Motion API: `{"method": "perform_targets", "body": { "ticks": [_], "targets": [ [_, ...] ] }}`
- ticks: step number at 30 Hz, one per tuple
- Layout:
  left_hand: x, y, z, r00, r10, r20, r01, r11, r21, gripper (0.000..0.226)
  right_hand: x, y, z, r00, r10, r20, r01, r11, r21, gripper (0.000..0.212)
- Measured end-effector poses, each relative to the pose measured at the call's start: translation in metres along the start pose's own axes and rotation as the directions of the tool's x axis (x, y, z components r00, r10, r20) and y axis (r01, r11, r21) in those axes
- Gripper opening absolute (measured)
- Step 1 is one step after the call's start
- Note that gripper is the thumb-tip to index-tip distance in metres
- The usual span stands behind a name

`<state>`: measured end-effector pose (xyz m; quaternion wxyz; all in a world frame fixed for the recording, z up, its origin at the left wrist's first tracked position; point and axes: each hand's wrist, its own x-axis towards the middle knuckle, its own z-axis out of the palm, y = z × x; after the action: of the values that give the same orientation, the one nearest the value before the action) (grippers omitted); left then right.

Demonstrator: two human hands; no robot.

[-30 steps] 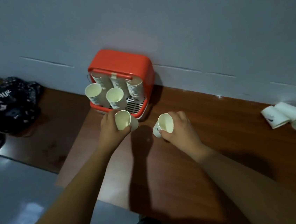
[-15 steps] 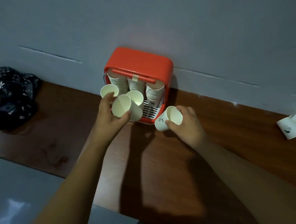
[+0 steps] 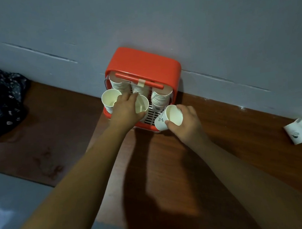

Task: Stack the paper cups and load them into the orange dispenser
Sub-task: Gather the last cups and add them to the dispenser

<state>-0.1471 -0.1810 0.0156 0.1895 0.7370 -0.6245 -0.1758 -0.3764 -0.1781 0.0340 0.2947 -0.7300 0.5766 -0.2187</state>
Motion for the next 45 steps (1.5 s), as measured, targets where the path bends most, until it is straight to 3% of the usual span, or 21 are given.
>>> {"method": "perform_targets", "body": {
  "ticks": [9, 21, 27, 31, 38, 42, 45],
  "targets": [
    [0.011, -0.007, 0.009, 0.992, 0.119, 0.04, -0.121, 0.99, 0.071, 0.077, 0.019, -0.001, 0.031, 1.0, -0.025, 0.007, 0.025, 0.999, -0.038, 0.065],
    [0.012, -0.025, 0.002, 0.985, 0.161, -0.059, -0.142, 0.959, 0.246, 0.067, 0.04, 0.0, 0.065, 1.0, -0.001, -0.02, -0.002, 0.988, -0.156, 0.065],
    [0.01, -0.031, 0.007, 0.988, 0.141, -0.06, -0.123, 0.964, 0.235, 0.073, 0.043, 0.01, 0.088, 0.996, 0.06, 0.065, -0.047, 0.981, -0.186, 0.067],
    [0.008, -0.03, 0.007, 0.993, 0.106, -0.056, -0.098, 0.987, 0.125, 0.077, 0.045, 0.014, 0.094, 0.995, 0.059, 0.075, -0.043, 0.98, -0.192, 0.068],
    [-0.009, -0.019, -0.001, 0.99, 0.115, -0.086, -0.108, 0.991, 0.083, 0.077, 0.034, 0.016, 0.077, 0.994, 0.06, 0.087, -0.048, 0.989, -0.141, 0.069],
    [-0.045, -0.002, 0.0, 0.982, 0.054, -0.18, -0.052, 0.998, 0.02, 0.058, 0.007, 0.032, 0.034, 0.996, 0.075, 0.055, -0.065, 0.983, -0.17, 0.061],
    [-0.078, 0.012, 0.027, 0.998, 0.05, -0.05, -0.048, 0.998, 0.04, 0.049, -0.031, 0.062, -0.008, 0.992, 0.125, 0.018, -0.117, 0.963, -0.244, 0.064]
  ]
}}
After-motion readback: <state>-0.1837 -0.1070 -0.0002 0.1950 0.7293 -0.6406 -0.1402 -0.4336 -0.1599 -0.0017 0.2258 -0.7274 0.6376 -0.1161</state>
